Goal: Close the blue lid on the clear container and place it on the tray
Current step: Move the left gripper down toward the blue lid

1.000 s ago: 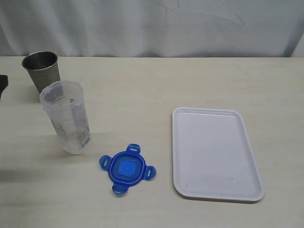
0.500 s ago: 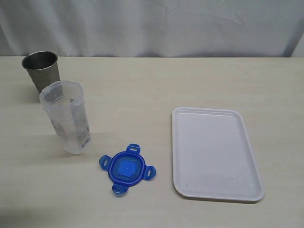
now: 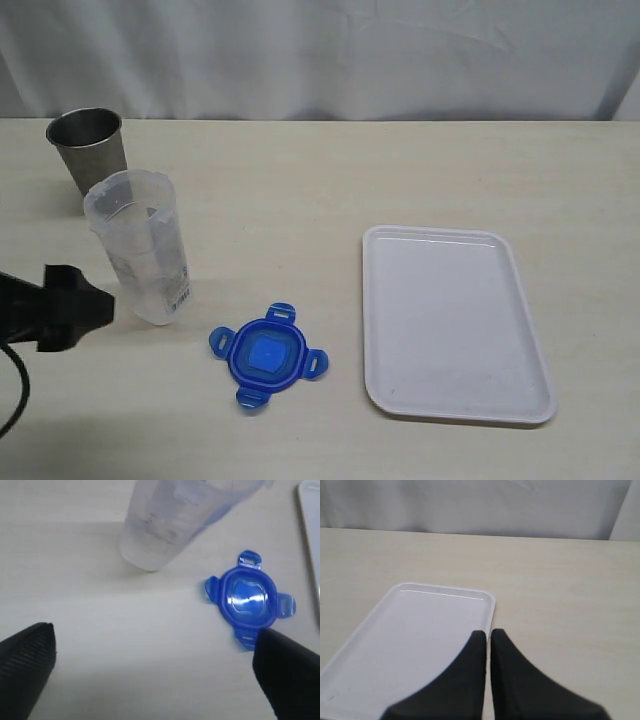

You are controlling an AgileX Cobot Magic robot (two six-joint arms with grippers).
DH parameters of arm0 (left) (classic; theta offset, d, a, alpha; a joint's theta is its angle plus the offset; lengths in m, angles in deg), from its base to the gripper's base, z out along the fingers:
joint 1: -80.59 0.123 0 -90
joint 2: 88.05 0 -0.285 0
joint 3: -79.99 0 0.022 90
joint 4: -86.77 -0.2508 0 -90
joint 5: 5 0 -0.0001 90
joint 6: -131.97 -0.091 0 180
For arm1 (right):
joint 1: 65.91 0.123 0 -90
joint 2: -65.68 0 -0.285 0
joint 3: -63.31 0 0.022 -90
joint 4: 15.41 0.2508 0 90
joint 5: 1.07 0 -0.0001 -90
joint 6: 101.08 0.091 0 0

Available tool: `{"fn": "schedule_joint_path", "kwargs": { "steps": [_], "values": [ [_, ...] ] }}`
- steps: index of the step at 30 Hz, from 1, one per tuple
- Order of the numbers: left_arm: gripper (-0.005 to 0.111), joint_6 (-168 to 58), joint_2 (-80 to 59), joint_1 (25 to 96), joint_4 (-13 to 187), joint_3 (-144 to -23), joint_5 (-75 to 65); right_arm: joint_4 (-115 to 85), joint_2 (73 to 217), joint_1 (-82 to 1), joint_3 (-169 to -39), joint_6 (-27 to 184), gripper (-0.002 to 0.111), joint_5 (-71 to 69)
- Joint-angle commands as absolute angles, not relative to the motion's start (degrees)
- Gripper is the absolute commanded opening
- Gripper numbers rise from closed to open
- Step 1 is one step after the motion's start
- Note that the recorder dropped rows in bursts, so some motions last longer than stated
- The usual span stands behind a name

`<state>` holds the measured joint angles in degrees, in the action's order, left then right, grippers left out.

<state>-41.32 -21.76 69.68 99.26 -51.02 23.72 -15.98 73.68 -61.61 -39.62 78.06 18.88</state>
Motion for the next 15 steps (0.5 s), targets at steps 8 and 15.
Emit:
{"fn": "schedule_joint_path", "kwargs": {
  "steps": [8, 15],
  "values": [
    [0.105, -37.15, -0.75, 54.30, 99.41, -50.80, 8.69, -16.08, 73.47, -61.76, -39.47, 78.15, 0.004, 18.70],
    [0.104, -36.81, 8.28, 52.85, 99.68, -50.91, 4.36, -16.08, 73.47, -61.76, -39.47, 78.15, 0.004, 18.70]
  ]
}}
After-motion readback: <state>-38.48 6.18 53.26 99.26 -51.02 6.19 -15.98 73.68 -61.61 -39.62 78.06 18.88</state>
